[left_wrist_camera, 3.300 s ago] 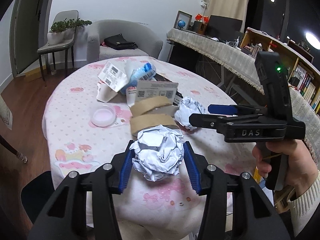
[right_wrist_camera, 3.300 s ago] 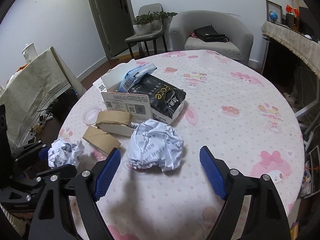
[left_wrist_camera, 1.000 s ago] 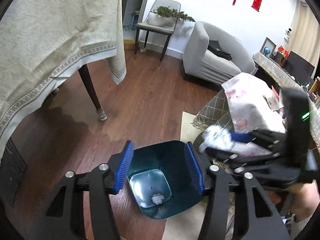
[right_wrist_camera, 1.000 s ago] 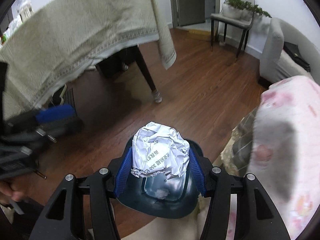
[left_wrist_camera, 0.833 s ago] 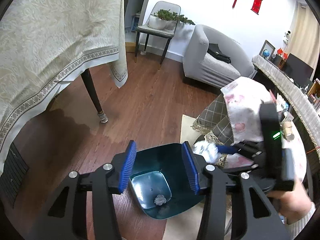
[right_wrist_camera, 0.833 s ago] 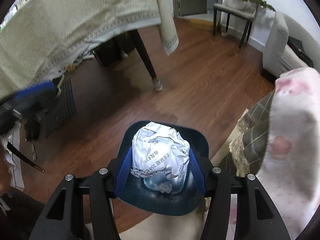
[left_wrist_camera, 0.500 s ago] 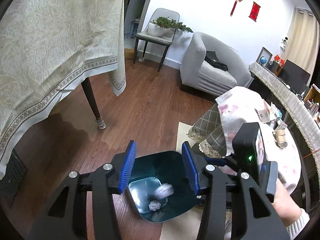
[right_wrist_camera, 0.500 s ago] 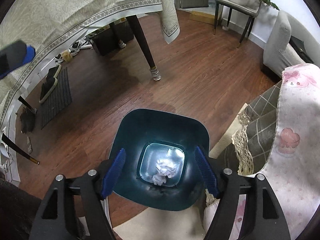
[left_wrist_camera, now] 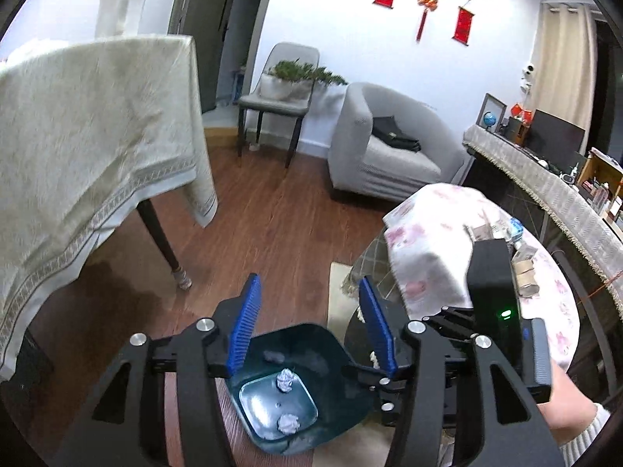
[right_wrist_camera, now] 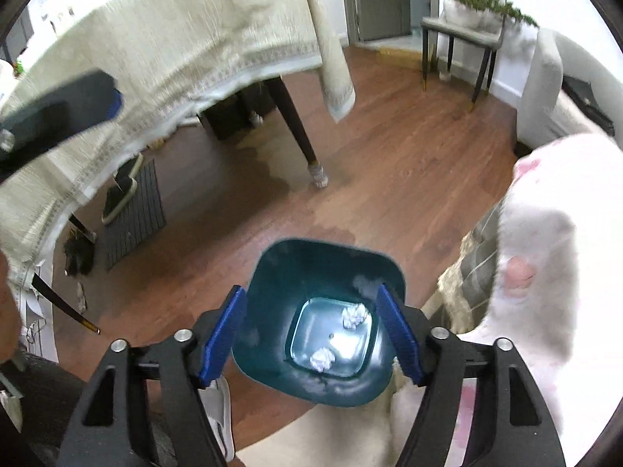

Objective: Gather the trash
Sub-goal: 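Move both open tools back from the bin to the table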

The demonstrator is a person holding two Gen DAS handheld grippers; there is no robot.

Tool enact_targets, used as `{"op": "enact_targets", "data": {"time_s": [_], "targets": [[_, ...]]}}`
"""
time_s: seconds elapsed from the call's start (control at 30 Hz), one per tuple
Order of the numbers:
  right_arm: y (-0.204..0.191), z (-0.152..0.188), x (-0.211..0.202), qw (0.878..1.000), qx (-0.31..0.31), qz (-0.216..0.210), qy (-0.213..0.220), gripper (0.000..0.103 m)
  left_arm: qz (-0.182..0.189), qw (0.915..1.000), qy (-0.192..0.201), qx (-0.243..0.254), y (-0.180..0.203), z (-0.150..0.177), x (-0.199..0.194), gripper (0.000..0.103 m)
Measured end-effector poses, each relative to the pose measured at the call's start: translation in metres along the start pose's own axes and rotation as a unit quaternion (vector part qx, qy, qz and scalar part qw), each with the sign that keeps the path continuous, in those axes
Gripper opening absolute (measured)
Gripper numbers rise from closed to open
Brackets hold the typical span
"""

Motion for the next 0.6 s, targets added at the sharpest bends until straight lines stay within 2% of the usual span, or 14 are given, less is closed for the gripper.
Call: {"op": "enact_targets", "data": {"time_s": [0.23,0.6], "targets": [[0.031,0.003,-0.058,0.998,0.017,0.025,0.062,0.068,0.020,0.9996,0.021,-0.003,0.022,-0.012,-0.003,0.065],[0.103,0.036,-0.109,0.990,0.075,0.057,0.104,0.069,0.050,0.9975,0.022,0.045,0.094,-0.013,0.014,0.076]]}}
Point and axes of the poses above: each gripper's, at about its wrist camera, not at the fingertips, and x roughly the way its jaws point, y to its right, z to its underside, the point moved 6 cm from there along x, roughly the way its jaws point, and after that the axes turned 15 degrees about -y, right-handed, at the moved point
